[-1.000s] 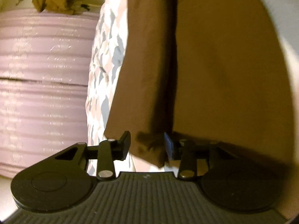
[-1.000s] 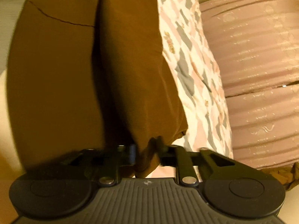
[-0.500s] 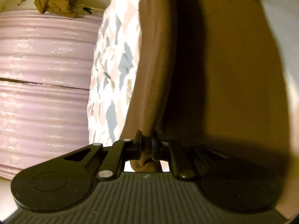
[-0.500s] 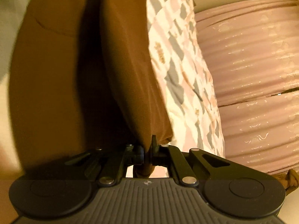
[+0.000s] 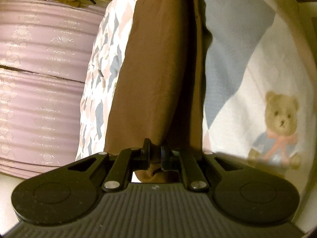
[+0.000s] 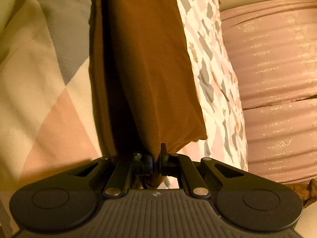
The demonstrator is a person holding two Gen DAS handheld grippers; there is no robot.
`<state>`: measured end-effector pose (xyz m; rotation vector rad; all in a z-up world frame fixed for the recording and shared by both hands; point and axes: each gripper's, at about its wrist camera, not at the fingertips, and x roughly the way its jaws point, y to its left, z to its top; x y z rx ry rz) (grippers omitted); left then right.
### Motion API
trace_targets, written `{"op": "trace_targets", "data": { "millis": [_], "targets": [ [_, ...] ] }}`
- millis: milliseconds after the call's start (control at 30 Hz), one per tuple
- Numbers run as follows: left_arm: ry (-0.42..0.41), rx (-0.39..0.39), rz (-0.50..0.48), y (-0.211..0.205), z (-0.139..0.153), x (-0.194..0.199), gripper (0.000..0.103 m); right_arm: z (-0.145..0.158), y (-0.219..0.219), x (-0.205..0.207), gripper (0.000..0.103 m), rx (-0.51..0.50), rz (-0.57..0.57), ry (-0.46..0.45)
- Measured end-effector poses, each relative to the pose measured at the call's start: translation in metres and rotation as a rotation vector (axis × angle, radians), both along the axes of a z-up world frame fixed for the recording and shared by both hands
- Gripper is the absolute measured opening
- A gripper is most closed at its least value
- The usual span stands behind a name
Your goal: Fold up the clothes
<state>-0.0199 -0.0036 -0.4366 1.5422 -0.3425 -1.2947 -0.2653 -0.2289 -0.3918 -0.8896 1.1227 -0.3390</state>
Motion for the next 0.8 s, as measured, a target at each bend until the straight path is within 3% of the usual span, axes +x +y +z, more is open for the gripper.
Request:
{"op": "trace_targets", "data": {
  "millis": [167, 267, 300, 400, 467, 567, 667, 733, 800],
  "targets": [
    [0.002, 0.029, 0.021, -0.014, -0.014, 0.002, 0.008, -0.020, 0.007, 0.000, 0.004, 0.006, 0.002, 0.036],
    [0.031, 0.050, 0.038, -0.011, -0.012, 0.001, 0.009, -0.027, 0.018, -0.002, 0.017, -0.014, -0.003, 0.084],
    [0.050, 0.057, 0.049, -0.006, -0.006, 0.003, 0.013, -0.024, 0.020, -0.005, 0.026, -0.011, -0.018, 0.084],
    [0.139, 0.080, 0.129, 0.007, 0.018, 0.015, 0.016, 0.009, 0.012, -0.016, 0.045, 0.106, -0.168, -0.018],
    [0.232, 0.091, 0.226, 0.014, 0.041, 0.029, 0.016, 0.037, -0.007, -0.021, 0.050, 0.227, -0.322, -0.137],
    [0.413, -0.029, 0.394, -0.008, 0.086, 0.060, 0.016, 0.077, -0.040, -0.021, 0.051, 0.396, -0.508, -0.371],
    [0.608, -0.211, 0.498, -0.063, 0.112, 0.090, 0.016, 0.091, -0.076, 0.017, 0.051, 0.506, -0.545, -0.612],
    [0.703, -0.320, 0.532, -0.104, 0.117, 0.103, 0.016, 0.090, -0.098, 0.061, 0.051, 0.551, -0.526, -0.706],
    [0.767, -0.382, 0.545, -0.141, 0.108, 0.111, 0.016, 0.072, -0.112, 0.099, 0.049, 0.579, -0.509, -0.691]
  ]
}}
